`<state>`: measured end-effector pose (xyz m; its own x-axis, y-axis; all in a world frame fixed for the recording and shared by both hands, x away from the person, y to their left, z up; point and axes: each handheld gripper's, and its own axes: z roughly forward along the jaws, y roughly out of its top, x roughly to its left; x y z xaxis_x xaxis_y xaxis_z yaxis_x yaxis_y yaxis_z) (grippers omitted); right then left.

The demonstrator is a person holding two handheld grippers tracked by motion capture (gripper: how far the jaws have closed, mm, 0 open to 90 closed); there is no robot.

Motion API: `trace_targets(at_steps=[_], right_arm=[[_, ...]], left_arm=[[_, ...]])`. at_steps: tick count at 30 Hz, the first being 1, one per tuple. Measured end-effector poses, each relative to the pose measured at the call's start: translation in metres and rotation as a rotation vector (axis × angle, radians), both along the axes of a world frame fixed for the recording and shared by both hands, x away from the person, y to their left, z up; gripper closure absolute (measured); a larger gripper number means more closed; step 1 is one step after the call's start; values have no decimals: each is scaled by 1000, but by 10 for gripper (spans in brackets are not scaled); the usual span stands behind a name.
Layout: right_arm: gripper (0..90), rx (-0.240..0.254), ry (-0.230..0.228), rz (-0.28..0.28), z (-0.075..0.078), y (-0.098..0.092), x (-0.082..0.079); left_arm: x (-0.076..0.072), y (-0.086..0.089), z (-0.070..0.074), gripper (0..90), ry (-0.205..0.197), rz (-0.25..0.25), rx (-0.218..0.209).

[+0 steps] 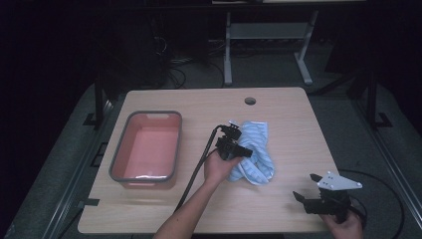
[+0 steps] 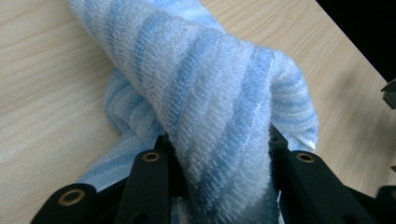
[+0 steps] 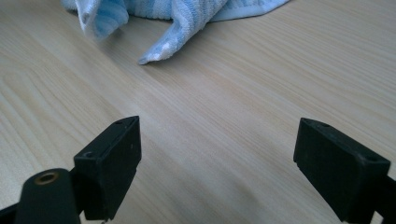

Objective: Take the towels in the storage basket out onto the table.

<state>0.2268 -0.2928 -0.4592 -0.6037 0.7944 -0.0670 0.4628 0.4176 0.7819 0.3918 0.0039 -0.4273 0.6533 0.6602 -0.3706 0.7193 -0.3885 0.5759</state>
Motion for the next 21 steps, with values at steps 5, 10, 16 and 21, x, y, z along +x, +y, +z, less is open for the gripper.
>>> trace_targets(at_steps=[5,10,16,21], right_arm=[[144,-2,2,-2,-1,0,0],[145,2,-3,-6,0,-1,-1],[145,0,-1,-12,0,-1,-1],[144,-1,1,-16,1,-1,-2]], left_arm=[[0,2,3,554,-3,2,-6],[-1,6,6,505,-5,8,-17],[-6,12,13,426,-34,-16,-9],[-10,21,17,355,-40,-19,-39]])
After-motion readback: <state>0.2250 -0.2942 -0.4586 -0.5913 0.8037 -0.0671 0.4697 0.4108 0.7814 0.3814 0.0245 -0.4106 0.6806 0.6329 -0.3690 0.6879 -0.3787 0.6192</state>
